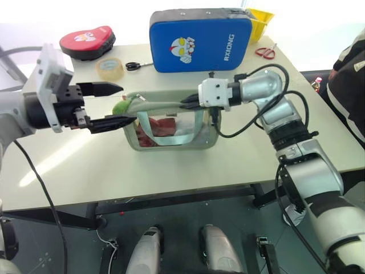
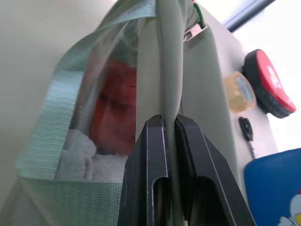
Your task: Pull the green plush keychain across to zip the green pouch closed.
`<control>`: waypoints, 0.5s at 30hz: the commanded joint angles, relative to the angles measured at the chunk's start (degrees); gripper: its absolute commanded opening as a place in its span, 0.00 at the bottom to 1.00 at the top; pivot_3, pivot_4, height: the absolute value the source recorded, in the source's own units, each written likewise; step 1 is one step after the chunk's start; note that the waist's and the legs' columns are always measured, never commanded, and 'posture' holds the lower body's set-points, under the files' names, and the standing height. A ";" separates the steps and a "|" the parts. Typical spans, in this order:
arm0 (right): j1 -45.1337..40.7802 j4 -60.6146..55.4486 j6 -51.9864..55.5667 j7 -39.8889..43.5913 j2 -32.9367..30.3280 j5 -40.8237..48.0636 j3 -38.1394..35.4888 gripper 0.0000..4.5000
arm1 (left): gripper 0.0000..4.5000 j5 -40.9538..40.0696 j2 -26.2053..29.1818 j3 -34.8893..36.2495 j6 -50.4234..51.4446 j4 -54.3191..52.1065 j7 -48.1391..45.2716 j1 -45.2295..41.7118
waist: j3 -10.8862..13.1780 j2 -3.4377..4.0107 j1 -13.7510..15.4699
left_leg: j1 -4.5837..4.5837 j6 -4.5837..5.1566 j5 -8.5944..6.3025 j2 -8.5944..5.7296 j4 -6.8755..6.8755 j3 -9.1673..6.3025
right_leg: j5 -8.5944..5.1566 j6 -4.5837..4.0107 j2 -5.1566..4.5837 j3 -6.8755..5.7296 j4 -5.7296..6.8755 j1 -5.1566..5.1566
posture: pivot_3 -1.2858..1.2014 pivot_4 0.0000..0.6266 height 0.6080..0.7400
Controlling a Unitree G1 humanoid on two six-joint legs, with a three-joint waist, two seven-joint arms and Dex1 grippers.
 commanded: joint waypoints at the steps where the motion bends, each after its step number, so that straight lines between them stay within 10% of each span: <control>1: 0.23 -7.27 7.94 4.65 -1.47 3.88 -1.56 0.01 | 1.00 -0.55 0.89 1.28 -0.63 -0.81 0.13 -1.61 | 0.00 0.00 0.02 | 0.00 0.00 0.00 0.00 0.00 0.00 | 0.00 0.00 0.00 0.00 0.00 0.00 | 0.52 0.24 1.00; 7: 2.00 -13.97 16.36 4.80 -1.97 5.63 -2.31 0.01 | 1.00 0.13 1.04 0.46 -1.27 0.32 -0.81 -2.13 | 0.00 0.00 0.07 | 0.00 0.00 0.00 0.00 0.00 0.00 | 0.00 0.00 0.00 0.00 0.00 0.00 | 0.52 0.24 1.00; 15: 1.39 -18.01 24.11 6.37 -4.67 7.97 -4.44 0.89 | 1.00 4.57 2.69 2.46 -3.49 6.90 -1.75 1.49 | 0.00 0.01 0.05 | -0.01 0.00 0.00 0.00 -0.01 0.01 | 0.00 0.00 0.00 0.00 0.00 -0.03 | 0.52 0.24 1.00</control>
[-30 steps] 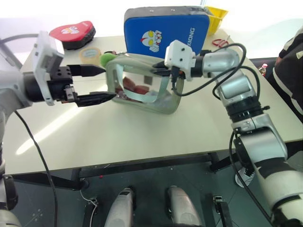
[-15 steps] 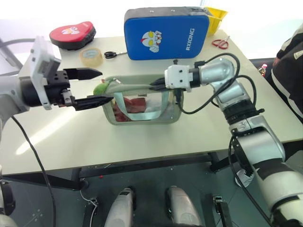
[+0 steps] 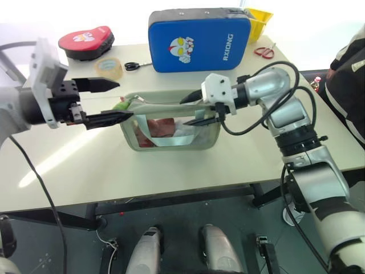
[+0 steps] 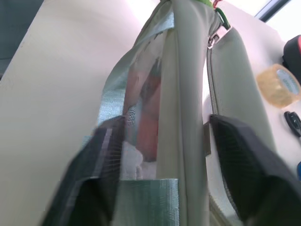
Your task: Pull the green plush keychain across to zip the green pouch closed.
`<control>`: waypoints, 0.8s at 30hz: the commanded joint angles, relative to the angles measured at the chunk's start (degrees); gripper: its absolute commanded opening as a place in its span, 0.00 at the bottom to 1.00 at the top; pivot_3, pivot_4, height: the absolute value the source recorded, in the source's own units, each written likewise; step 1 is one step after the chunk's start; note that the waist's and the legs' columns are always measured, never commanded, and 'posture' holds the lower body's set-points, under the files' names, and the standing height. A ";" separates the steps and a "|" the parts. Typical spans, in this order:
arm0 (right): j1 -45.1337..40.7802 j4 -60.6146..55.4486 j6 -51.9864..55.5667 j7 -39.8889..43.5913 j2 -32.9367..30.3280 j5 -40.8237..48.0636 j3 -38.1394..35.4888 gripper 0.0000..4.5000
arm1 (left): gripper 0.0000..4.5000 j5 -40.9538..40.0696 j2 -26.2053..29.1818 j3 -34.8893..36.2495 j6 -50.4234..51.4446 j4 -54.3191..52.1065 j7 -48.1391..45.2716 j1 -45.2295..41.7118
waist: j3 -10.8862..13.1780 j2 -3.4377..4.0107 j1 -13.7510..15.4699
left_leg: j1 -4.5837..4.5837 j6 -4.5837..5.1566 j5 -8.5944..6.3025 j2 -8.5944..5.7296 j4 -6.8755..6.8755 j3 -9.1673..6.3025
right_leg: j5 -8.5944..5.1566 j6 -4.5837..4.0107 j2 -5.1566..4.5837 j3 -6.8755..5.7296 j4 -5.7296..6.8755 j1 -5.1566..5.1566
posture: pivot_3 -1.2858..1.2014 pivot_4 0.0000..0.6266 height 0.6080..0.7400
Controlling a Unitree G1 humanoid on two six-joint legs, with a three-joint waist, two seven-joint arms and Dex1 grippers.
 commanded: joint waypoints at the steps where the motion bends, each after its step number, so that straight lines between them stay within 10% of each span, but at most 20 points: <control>1: -2.29 -3.97 4.54 0.93 -1.86 3.13 -3.53 0.99 | 1.00 3.64 1.46 2.97 -3.15 4.39 -0.73 4.20 | 0.00 0.01 -0.05 | 0.00 0.00 0.00 0.00 0.00 0.00 | 0.00 0.00 0.00 0.00 0.00 0.00 | 0.52 0.24 1.00; 24: 3.66 -4.60 7.29 2.52 -12.47 2.60 -5.45 0.99 | 1.00 6.25 0.94 3.10 -6.92 7.84 -2.28 7.32 | 0.01 0.01 1.25 | -0.05 0.00 0.00 0.00 0.00 0.04 | 0.00 -0.01 -0.04 0.01 -0.05 -0.04 | 0.52 0.24 1.00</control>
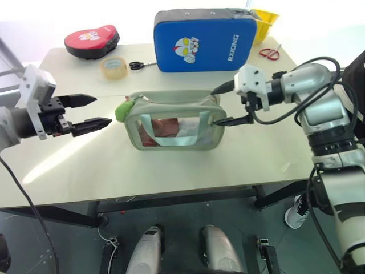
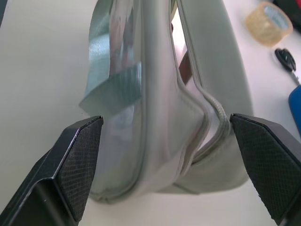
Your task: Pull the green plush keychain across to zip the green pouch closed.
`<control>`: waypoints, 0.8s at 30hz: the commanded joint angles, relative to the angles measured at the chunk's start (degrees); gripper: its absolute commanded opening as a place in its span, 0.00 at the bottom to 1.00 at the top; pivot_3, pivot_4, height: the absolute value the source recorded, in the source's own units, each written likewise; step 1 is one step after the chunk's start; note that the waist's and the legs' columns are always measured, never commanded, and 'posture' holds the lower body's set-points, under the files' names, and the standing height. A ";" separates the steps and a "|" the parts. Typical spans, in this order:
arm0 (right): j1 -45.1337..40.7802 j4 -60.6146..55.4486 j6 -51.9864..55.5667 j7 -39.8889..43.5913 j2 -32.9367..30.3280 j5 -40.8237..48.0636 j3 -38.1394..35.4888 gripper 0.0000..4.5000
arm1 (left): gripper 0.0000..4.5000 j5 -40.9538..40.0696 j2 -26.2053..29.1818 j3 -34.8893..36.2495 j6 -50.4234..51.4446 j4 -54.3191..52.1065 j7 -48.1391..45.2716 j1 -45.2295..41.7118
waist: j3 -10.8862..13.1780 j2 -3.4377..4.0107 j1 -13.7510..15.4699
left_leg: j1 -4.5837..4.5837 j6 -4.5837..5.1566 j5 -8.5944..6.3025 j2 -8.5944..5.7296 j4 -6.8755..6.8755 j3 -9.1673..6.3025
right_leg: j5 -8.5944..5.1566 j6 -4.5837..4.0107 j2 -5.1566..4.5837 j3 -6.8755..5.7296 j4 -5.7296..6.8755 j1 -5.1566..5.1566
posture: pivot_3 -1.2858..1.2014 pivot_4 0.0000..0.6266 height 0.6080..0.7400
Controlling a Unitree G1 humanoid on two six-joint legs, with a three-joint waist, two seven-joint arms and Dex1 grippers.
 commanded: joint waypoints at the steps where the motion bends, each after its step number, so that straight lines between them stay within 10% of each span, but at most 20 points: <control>1: 0.52 -3.57 1.48 -0.01 -1.16 1.41 -2.39 0.87 | 1.00 0.18 0.84 0.75 -0.96 0.05 -0.70 -1.70 | 0.00 0.00 -0.04 | 0.00 0.00 0.00 0.00 0.00 0.00 | 0.00 0.00 0.00 0.00 0.00 0.00 | 0.52 0.24 1.00; 9: 1.50 -4.23 2.40 -2.84 0.07 1.49 -2.53 0.01 | 1.00 1.53 -0.07 -2.13 -1.85 1.25 -1.82 -3.93 | 0.00 0.00 0.02 | 0.00 0.00 0.00 0.00 0.02 0.00 | 0.00 0.00 0.00 0.00 -0.01 0.02 | 0.52 0.24 1.00; 24: 2.00 -4.41 1.65 -4.48 0.75 1.51 -2.29 0.00 | 0.94 11.06 -8.73 -12.23 -9.06 10.15 0.29 -10.02 | 0.00 0.00 0.00 | 0.00 0.00 0.00 0.00 0.03 0.00 | 0.00 0.01 0.02 -0.01 0.01 0.01 | 0.52 0.24 1.00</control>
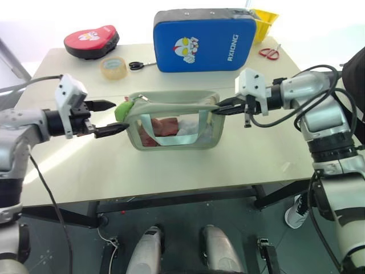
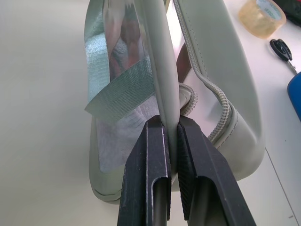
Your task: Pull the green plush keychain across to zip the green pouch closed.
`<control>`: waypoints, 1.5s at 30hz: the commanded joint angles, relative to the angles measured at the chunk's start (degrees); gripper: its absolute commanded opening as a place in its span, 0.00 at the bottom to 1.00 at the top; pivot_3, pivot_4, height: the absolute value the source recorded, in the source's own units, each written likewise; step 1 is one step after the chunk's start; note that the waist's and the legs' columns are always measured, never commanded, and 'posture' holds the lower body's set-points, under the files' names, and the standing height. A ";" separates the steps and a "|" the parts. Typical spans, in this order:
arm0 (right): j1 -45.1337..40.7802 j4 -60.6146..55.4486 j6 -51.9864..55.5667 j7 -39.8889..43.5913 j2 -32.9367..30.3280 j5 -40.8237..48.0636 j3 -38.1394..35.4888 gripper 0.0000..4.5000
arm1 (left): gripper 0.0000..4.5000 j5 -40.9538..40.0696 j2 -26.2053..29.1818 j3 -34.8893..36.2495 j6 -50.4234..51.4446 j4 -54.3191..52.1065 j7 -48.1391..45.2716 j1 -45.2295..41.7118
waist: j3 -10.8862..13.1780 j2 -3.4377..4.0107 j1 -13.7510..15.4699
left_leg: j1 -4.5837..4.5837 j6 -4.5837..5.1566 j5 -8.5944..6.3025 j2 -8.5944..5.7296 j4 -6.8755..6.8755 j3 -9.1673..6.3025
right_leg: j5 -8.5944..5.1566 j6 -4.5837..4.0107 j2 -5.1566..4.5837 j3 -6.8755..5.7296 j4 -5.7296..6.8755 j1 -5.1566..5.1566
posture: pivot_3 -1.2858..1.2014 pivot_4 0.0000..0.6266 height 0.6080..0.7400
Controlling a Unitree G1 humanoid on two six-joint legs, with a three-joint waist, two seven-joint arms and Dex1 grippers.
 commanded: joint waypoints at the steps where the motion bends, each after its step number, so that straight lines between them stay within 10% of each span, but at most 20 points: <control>1: -0.49 -1.60 -0.76 -0.60 0.28 0.55 -1.76 0.00 | 0.88 2.92 -1.08 -1.11 -3.18 2.63 0.51 -2.67 | 0.00 0.00 -0.01 | 0.00 0.00 0.00 0.00 0.00 0.00 | 0.00 0.00 0.00 0.00 0.00 0.00 | 0.52 0.24 1.00; 9: 0.25 -3.00 -0.29 -0.85 0.03 0.79 -1.92 0.00 | 0.00 2.80 -2.72 0.15 -3.15 4.14 -0.26 -5.19 | 0.00 0.00 -0.01 | -0.01 0.00 0.00 0.00 0.02 0.00 | 0.00 0.01 0.00 0.00 0.01 0.00 | 0.52 0.24 1.00; 24: 0.36 -2.53 -1.48 -2.01 0.22 0.16 -1.80 0.00 | 0.00 2.59 1.09 -0.55 -1.68 4.98 -7.82 -8.27 | 0.00 0.00 -0.06 | -0.03 0.00 0.00 0.00 0.02 0.00 | 0.00 0.01 0.00 -0.01 0.02 -0.02 | 0.52 0.24 1.00; 30: 0.48 -2.58 -1.64 -1.96 -0.17 0.07 -1.91 0.00 | 0.68 3.26 1.17 -0.68 -1.93 4.26 -7.28 -6.80 | 0.00 0.00 0.00 | -0.03 0.00 0.00 0.00 0.03 0.00 | 0.00 0.01 0.00 0.00 0.02 -0.01 | 0.52 0.24 1.00; 37: -0.08 -2.23 -1.70 -1.89 0.12 -0.17 -1.72 0.00 | 0.68 3.91 1.17 -0.57 -2.27 4.67 -6.87 -6.99 | 0.00 0.00 0.01 | -0.03 0.00 0.00 0.00 0.04 0.00 | 0.00 0.01 0.00 0.00 0.02 -0.01 | 0.52 0.24 1.00; 45: -0.21 -1.95 -1.80 -1.85 0.16 -0.24 -1.73 0.00 | 0.02 4.21 1.92 0.38 -2.43 5.85 -6.22 -7.95 | 0.00 0.00 0.04 | -0.03 0.00 0.00 -0.01 0.04 0.00 | 0.00 0.01 0.00 0.00 0.02 0.00 | 0.52 0.24 1.00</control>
